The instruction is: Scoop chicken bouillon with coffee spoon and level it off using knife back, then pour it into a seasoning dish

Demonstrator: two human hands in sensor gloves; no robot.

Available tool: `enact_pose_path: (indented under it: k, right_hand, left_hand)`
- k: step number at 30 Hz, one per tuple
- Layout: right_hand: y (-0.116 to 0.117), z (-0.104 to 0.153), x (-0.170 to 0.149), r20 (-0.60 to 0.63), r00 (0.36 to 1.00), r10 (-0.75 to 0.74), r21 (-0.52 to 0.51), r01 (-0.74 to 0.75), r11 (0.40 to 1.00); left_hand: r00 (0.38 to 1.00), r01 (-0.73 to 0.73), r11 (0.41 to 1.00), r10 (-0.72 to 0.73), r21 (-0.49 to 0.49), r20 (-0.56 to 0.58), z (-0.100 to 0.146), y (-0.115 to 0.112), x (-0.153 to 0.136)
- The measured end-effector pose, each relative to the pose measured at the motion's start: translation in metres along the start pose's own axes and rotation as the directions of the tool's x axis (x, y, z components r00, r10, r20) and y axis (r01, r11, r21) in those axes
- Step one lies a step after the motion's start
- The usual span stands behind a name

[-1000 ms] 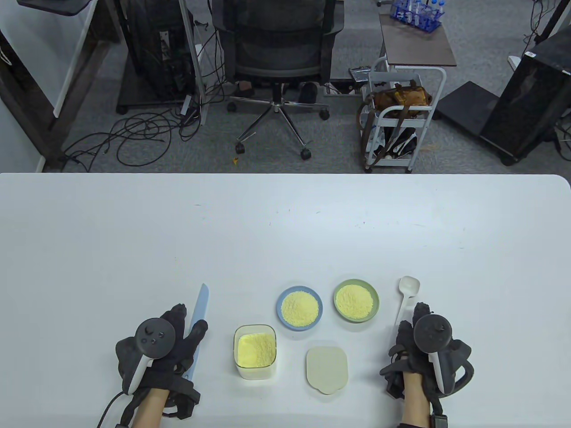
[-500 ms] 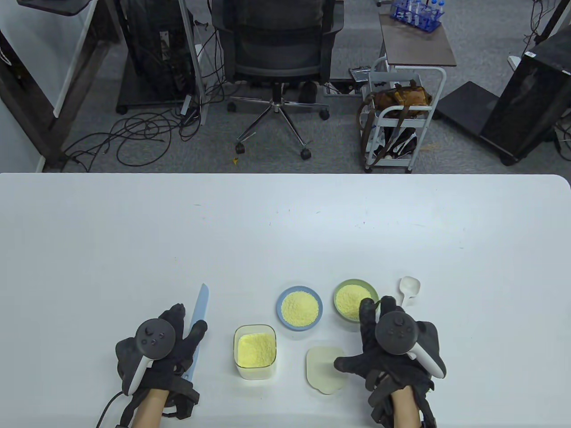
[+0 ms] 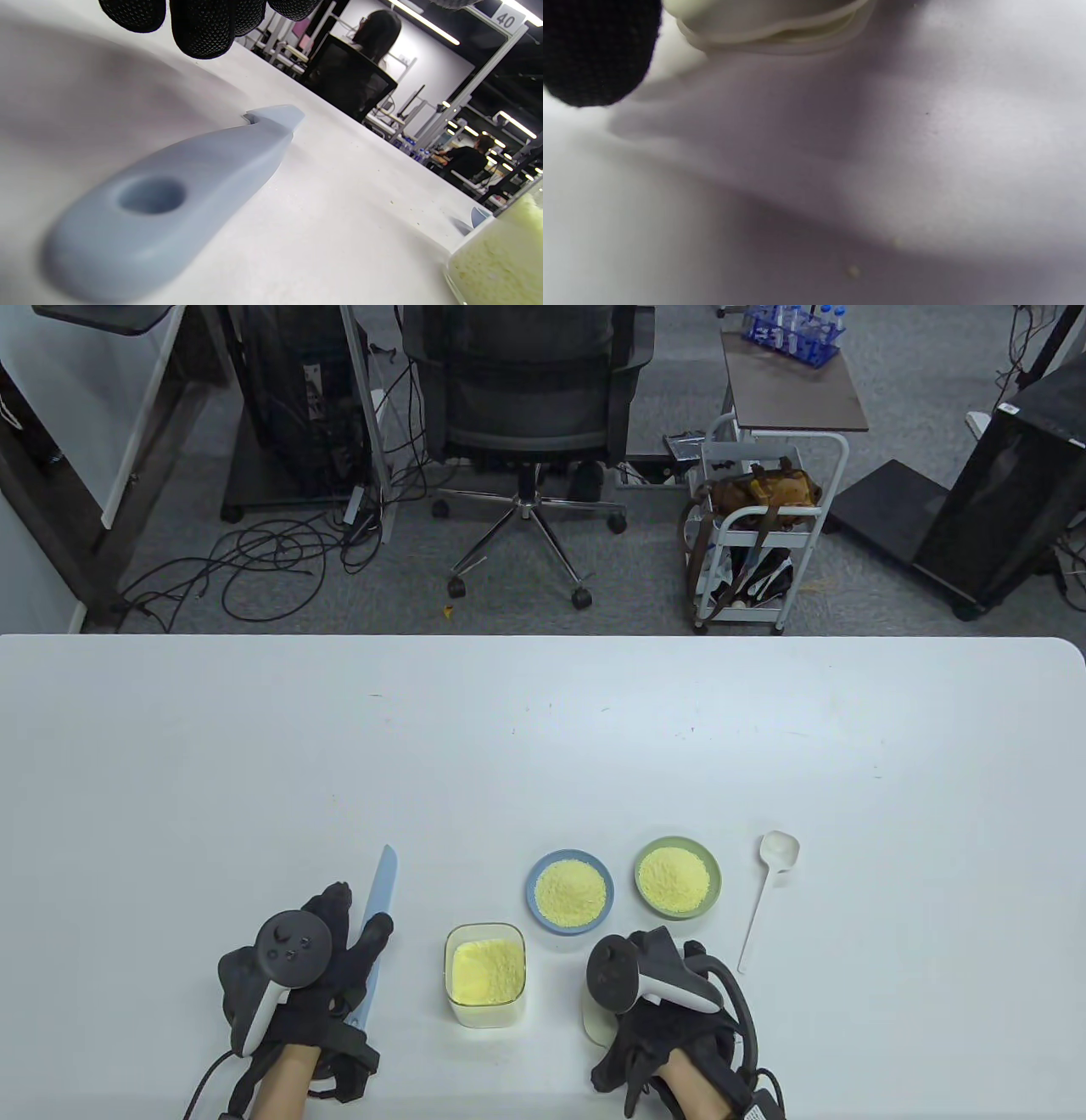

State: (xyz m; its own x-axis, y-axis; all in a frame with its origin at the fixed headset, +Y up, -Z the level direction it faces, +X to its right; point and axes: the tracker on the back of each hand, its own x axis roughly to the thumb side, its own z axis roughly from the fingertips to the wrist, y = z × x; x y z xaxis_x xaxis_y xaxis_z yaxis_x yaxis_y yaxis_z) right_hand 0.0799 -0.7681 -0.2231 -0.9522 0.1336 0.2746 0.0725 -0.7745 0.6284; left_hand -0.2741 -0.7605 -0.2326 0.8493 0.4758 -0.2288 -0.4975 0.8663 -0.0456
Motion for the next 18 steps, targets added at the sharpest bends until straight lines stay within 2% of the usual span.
enact_pose_path:
  k: [7, 14, 18]
  right_hand:
    - [0.001, -0.004, -0.002, -0.020, 1.000, -0.002, 0.002, 0.002, 1.000]
    - [0.000, -0.005, -0.003, 0.029, 0.999, -0.014, -0.063, 0.015, 0.998]
    - [-0.009, 0.006, -0.001, 0.037, 0.999, -0.016, -0.098, 0.019, 0.995]
  left_hand:
    - [1.000, -0.004, 1.000, 0.004, -0.009, -0.001, -0.001, 0.000, 0.000]
    - [1.000, 0.000, 1.000, 0.000, -0.008, 0.001, -0.001, 0.000, 0.000]
    - [1.000, -0.007, 1.000, 0.007, -0.010, 0.001, -0.001, 0.000, -0.001]
